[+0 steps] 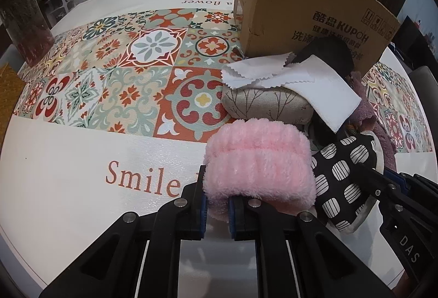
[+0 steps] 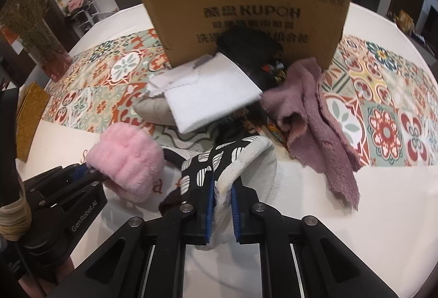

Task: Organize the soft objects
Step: 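Close the left tool on the pink wristband while the right tool grips the glove, lift both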

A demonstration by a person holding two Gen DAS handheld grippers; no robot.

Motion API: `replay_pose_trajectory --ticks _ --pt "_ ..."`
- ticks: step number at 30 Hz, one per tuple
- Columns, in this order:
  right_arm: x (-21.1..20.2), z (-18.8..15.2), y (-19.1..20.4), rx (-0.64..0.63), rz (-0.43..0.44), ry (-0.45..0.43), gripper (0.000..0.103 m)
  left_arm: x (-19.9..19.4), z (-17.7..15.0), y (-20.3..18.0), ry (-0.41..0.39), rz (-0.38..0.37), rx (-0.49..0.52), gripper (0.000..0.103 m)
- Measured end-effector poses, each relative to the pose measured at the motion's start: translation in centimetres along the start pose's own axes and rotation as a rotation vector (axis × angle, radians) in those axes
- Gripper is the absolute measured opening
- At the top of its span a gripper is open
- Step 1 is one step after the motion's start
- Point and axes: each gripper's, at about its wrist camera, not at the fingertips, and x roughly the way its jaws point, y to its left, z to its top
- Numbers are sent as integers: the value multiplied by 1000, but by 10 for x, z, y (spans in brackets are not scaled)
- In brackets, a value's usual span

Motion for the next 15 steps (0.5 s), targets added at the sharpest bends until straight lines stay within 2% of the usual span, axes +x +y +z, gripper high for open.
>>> replay_pose_trajectory --ticks 15 --pt "-49 -5 7 -16 2 -117 11 -45 -2 0 -91 1 11 13"
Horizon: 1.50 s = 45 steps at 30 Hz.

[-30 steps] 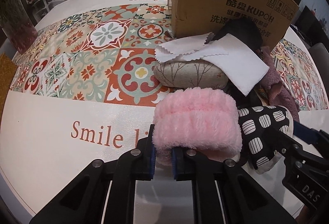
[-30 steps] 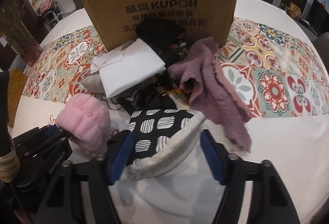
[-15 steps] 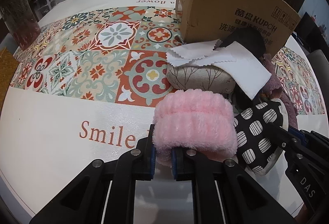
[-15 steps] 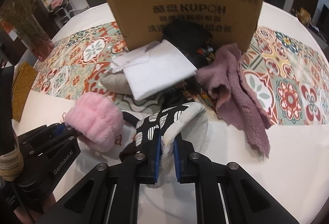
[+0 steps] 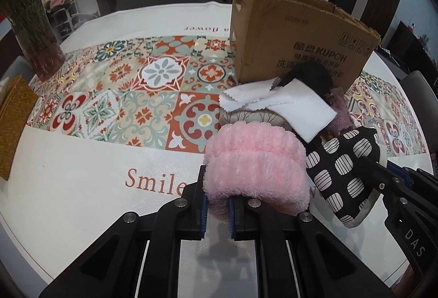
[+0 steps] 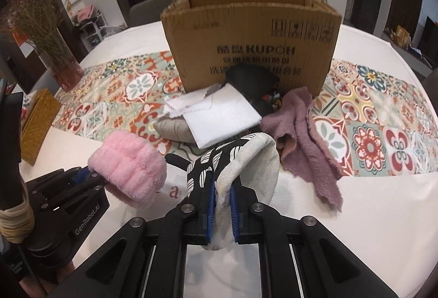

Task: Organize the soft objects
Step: 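Close the left tool on the pink wristband while the right tool grips the glove, lift both, then carry the pink wristband and the glove over the open cardboard box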

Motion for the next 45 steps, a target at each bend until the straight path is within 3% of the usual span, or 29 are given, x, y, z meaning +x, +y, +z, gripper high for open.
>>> replay_pose_trajectory --ticks 21,45 --pt "-89 11 -27 6 -5 -220 11 -90 18 -44 -201 33 61 13" --pt "-131 58 -42 13 0 -333 11 -135 69 -67 -314 51 87 13"
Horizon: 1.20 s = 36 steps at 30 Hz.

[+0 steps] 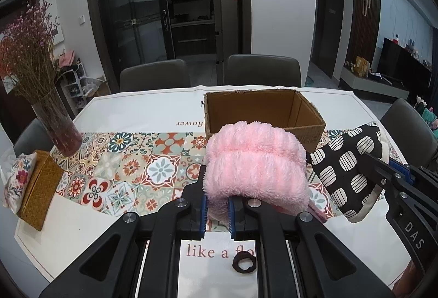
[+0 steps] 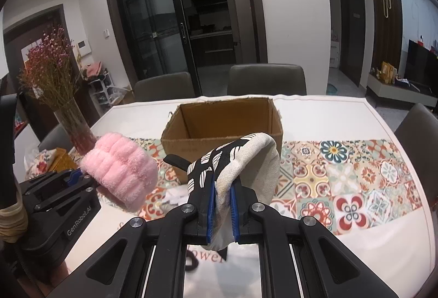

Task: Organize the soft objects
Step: 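Carry the pink wristband and the glove over the open cardboard box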

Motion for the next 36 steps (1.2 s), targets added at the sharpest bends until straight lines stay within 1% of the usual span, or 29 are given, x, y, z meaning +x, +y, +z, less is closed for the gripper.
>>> replay_pose_trajectory --ticks 10,19,30,36 --pt "9 29 -9 -5 -6 -19 11 6 30 -4 -24 -4 7 13" --pt "27 52 -10 -8 -2 -25 11 22 56 -4 -36 -6 13 13" --pt "48 76 -15 -19 -25 -49 11 47 84 -8 -46 -17 21 13" --pt "66 88 -21 -17 -33 -49 11 62 100 -11 -52 -17 27 13"
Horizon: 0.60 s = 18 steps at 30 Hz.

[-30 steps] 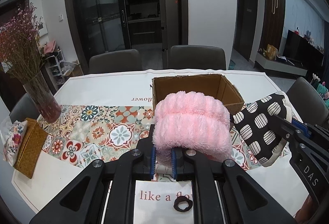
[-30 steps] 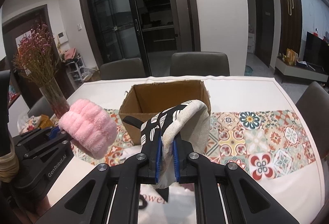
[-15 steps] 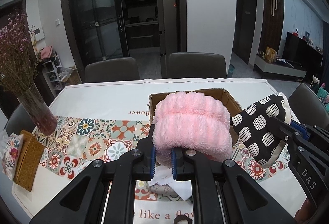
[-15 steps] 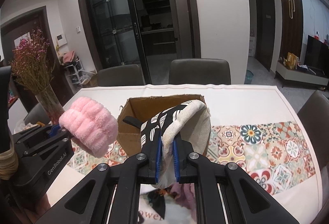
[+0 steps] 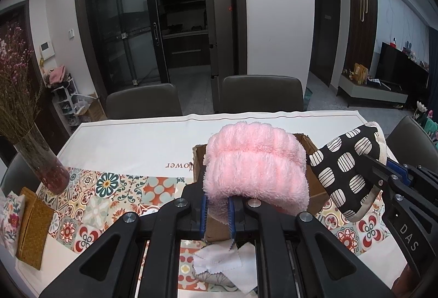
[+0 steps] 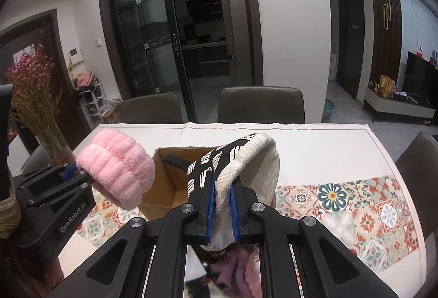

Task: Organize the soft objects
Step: 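Carry the pink wristband and the glove over the open cardboard box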

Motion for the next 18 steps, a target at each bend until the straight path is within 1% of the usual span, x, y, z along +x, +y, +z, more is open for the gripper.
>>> replay_pose_trajectory --ticks 7,18 --pt "22 8 -6 -5 -11 13 11 24 9 -3 16 -2 0 13" --pt "62 13 -9 -1 -9 69 11 62 17 -3 52 4 -7 14"
